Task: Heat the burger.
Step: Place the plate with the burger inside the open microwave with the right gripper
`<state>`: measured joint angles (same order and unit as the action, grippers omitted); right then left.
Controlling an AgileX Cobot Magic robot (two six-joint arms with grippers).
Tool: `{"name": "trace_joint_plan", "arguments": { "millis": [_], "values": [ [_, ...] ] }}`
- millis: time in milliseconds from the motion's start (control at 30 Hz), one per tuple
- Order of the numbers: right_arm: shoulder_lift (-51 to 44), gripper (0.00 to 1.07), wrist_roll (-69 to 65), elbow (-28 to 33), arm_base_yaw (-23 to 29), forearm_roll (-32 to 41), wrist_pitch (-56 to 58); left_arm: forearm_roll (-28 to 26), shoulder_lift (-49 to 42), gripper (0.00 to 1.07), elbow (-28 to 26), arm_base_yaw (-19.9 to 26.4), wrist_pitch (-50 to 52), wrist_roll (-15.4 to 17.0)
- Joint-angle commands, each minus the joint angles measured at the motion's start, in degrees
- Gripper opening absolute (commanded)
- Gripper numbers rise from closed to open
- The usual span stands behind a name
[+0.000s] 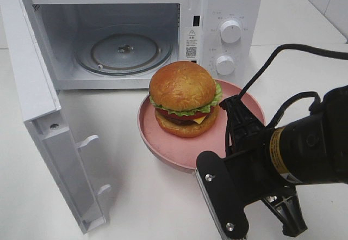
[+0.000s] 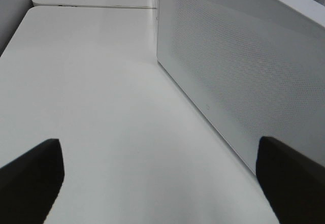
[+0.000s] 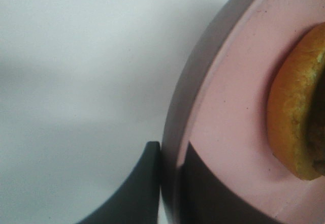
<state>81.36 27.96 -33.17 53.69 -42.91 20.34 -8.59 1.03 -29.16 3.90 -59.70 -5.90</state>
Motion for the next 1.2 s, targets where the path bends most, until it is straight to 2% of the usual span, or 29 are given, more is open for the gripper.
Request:
{"name": "trace_joint_plan", "arguments": {
  "millis": [33, 167, 233, 333, 400, 500, 567, 667, 800, 933, 1200],
  "values": [
    [-0.6, 0.00, 9.1, -0.3, -2.8, 4.1, -4.2, -0.1, 0.1, 0.98, 0.3, 0.1, 0.2, 0.0],
    [-0.6, 0.00, 13.3, -0.3, -4.5, 7.5, -5.4, -0.1, 0.1, 0.98, 0.3, 0.1, 0.2, 0.0],
    [-0.6, 0.00, 20.3, -0.3, -6.3, 11.2, -7.1, -0.1, 0.1, 0.98, 0.3, 0.1, 0.2, 0.0],
    [-0.6, 0.00, 21.7, -0.3, -6.8, 12.1, -7.4, -0.1, 0.1, 0.98, 0.3, 0.1, 0.2, 0.0],
    [-0.6, 0.00, 28.7, -0.6, -8.8, 18.0, -8.4, -0.1, 0.1, 0.98, 0.3, 0.1, 0.2, 0.0],
    [-0.6, 0.00, 30.3, -0.8, -9.2, 19.4, -8.3, -0.1, 0.1, 0.98, 0.3, 0.1, 0.2, 0.0],
    [-0.6, 0.00, 38.4, -1.8, -10.7, 25.2, -8.2, -0.1, 0.1, 0.98, 0.3, 0.1, 0.2, 0.0],
    [-0.6, 0.00, 39.6, -2.2, -11.2, 26.2, -8.1, -0.1, 0.1, 0.98, 0.3, 0.1, 0.2, 0.0],
    [0.4, 0.00, 45.1, -4.3, -12.5, 31.2, -7.8, -0.1, 0.1, 0.98, 0.3, 0.1, 0.2, 0.0],
    [1.6, 0.00, 46.4, -5.2, -12.5, 31.8, -7.9, -0.1, 0.1, 0.98, 0.3, 0.1, 0.2, 0.0],
    [2.9, 0.00, 43.6, -8.2, -12.5, 27.2, -7.9, -0.1, 0.1, 0.98, 0.3, 0.1, 0.2, 0.0]
  ]
}}
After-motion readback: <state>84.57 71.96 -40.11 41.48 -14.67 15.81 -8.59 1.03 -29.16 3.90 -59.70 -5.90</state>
